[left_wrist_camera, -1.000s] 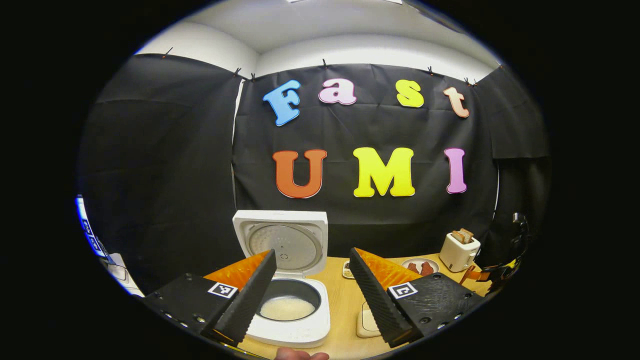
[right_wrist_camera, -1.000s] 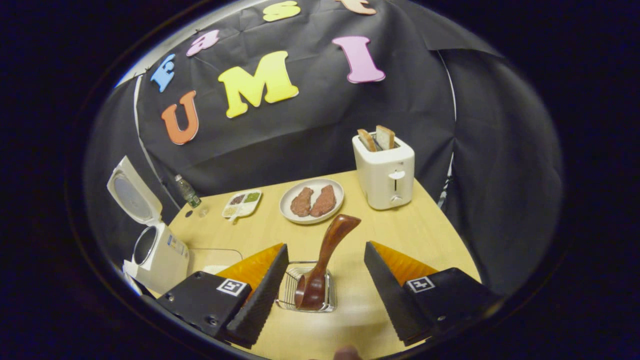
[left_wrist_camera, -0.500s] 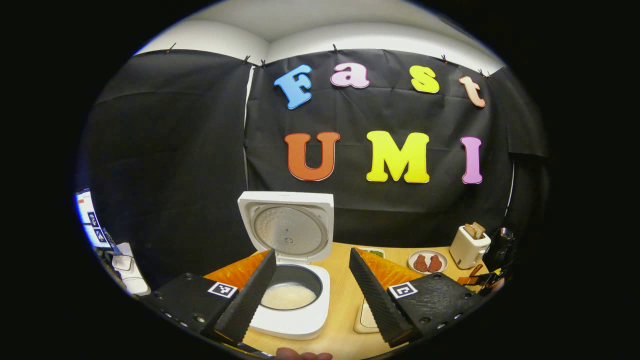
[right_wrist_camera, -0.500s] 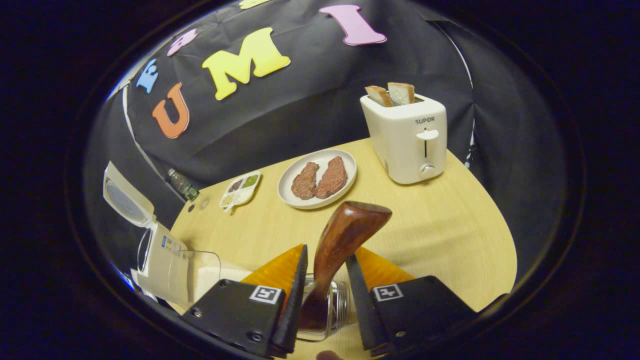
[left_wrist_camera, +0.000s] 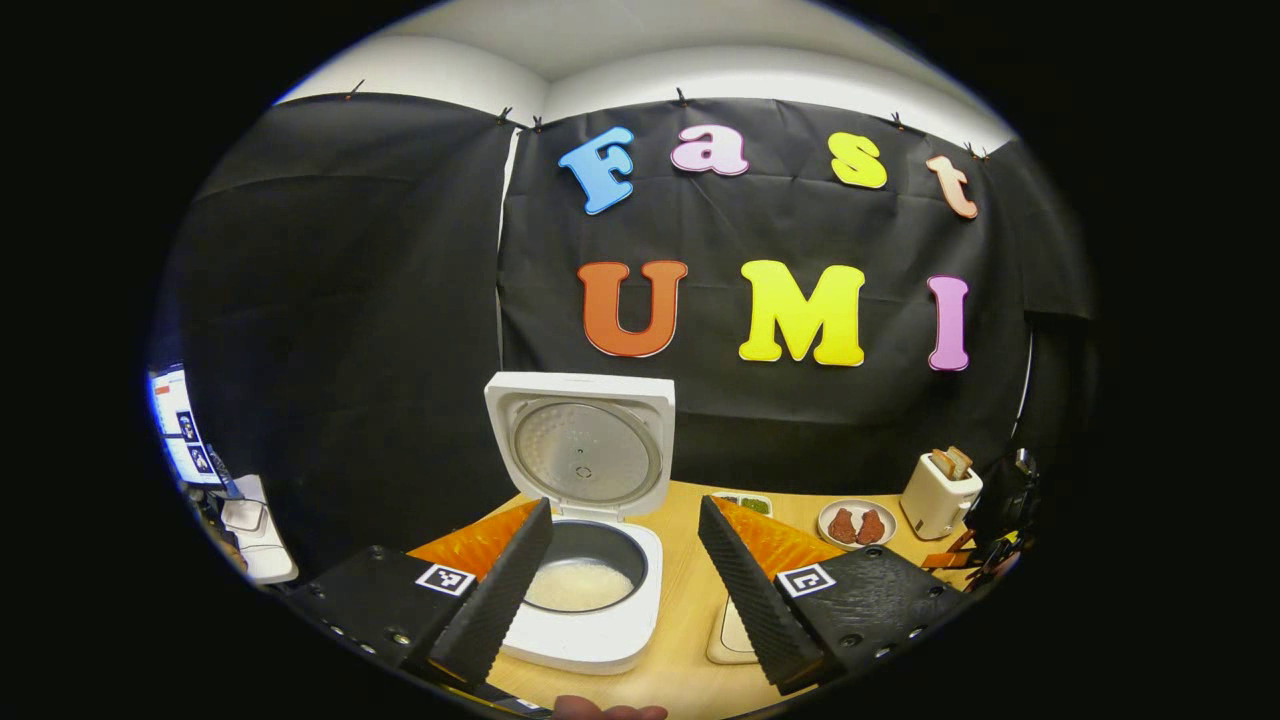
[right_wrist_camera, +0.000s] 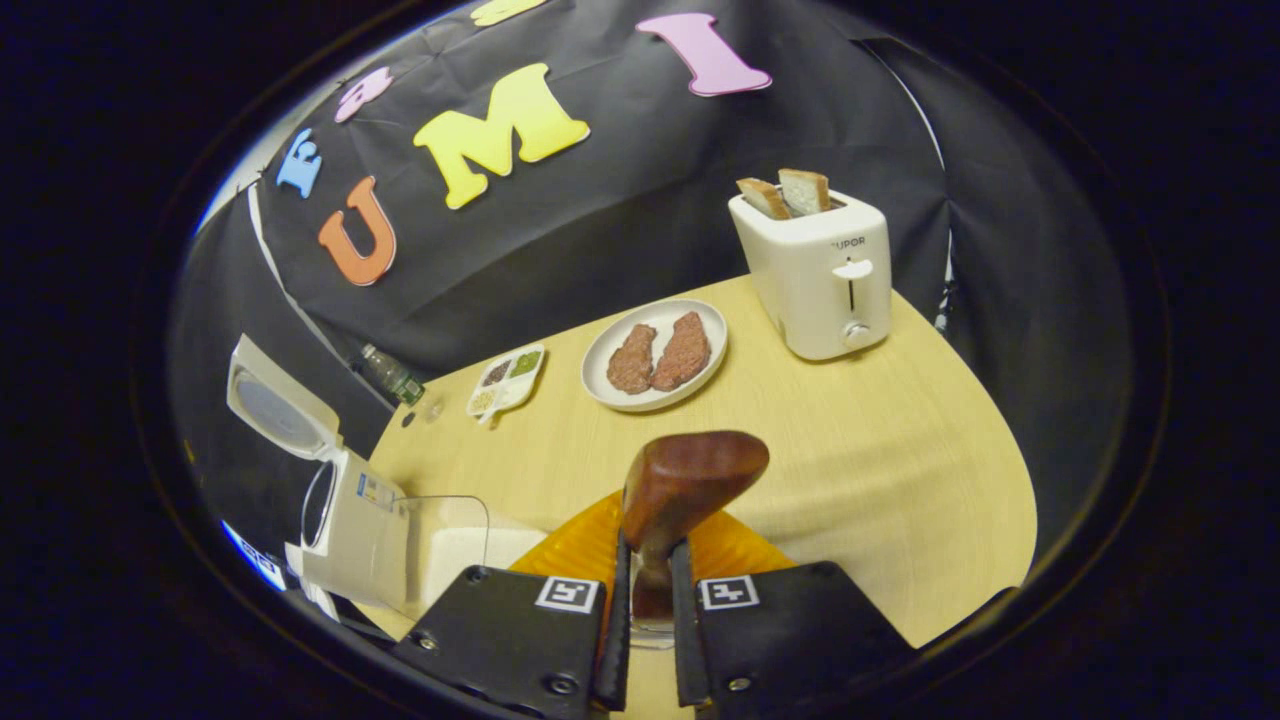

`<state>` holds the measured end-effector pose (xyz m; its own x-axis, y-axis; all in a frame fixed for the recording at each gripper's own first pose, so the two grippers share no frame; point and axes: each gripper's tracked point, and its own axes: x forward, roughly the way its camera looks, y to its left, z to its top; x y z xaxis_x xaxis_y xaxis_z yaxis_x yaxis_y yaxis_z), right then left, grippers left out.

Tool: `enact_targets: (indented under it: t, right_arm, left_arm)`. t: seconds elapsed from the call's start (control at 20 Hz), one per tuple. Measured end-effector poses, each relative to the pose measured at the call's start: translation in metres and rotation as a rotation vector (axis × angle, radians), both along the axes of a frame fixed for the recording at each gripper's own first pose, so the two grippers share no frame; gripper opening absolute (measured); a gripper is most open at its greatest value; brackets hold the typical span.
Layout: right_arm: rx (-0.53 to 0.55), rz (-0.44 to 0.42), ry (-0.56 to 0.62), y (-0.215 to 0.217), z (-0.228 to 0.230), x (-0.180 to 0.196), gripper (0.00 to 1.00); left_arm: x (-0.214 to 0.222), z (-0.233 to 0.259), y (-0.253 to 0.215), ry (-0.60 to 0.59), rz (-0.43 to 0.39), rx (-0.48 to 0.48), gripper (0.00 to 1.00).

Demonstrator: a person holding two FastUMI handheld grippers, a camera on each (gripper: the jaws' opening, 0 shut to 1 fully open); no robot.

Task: Close the left gripper, press the button to open the rice cooker; take a wooden spoon from the chopstick holder with the right hand, scoop a spoonful of rice and pour it into the rice cooker, then put the wooden spoon back into the chopstick holder.

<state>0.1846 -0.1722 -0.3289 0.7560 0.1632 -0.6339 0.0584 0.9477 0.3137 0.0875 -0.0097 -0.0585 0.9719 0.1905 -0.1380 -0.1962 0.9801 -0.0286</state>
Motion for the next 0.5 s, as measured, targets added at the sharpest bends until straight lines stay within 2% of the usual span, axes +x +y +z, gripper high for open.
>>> enact_targets:
  t: [0.2,0.3,0.35,0.5]
  right_arm:
    - [-0.067,-0.012,-0.055,0.002,0.03,-0.007,0.2]
    - [-0.113,-0.036,-0.091,0.001,0.054,-0.009,0.11]
    - [-0.136,-0.045,-0.115,0.003,0.069,-0.009,0.15]
    - [-0.184,-0.032,-0.201,0.031,0.117,-0.011,0.14]
  left_arm:
    - [-0.003,0.01,0.011,-0.038,-0.027,-0.013,0.95]
    - [-0.004,0.012,0.025,-0.057,-0.022,-0.007,0.94]
    - [-0.006,0.014,0.032,-0.066,-0.02,-0.001,0.94]
    - [-0.009,0.021,0.047,-0.099,-0.043,0.028,0.94]
